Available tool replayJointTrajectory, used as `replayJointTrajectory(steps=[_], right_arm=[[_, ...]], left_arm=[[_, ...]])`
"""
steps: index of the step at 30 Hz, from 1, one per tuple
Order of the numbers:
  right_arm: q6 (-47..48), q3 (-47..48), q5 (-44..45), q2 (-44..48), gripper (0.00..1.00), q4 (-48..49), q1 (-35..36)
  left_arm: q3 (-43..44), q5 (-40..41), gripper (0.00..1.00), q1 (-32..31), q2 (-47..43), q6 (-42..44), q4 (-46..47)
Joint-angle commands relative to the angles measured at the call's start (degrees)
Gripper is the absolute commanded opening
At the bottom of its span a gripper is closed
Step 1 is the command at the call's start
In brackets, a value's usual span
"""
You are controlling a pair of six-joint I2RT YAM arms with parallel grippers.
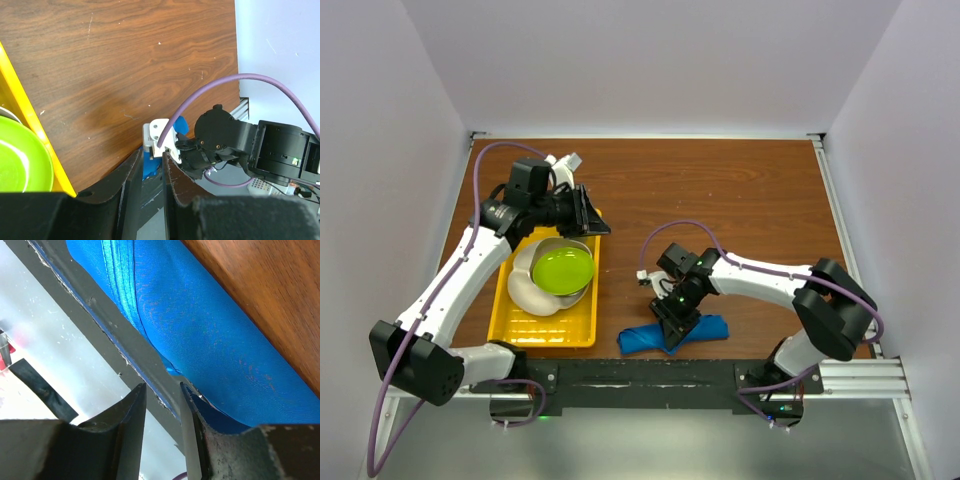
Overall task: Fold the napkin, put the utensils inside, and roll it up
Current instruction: Roll the napkin with the utensil
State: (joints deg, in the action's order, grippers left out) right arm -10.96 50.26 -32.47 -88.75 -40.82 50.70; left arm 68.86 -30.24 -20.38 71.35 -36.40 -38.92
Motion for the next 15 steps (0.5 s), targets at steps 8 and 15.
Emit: replayJointTrajectory(steps=[8, 15], right_arm=[[-1.52, 3.08, 5.91, 5.25, 0.26, 1.35, 1.42], [-1.42, 12.48, 26.79, 17.28, 0.41, 11.71, 1.60]], left_arm=[[0.84, -0.35, 0.26, -0.10, -1.57, 0.54, 0.07], [5.66, 2.19, 0.30, -0.10, -2.09, 0.02, 0.77]])
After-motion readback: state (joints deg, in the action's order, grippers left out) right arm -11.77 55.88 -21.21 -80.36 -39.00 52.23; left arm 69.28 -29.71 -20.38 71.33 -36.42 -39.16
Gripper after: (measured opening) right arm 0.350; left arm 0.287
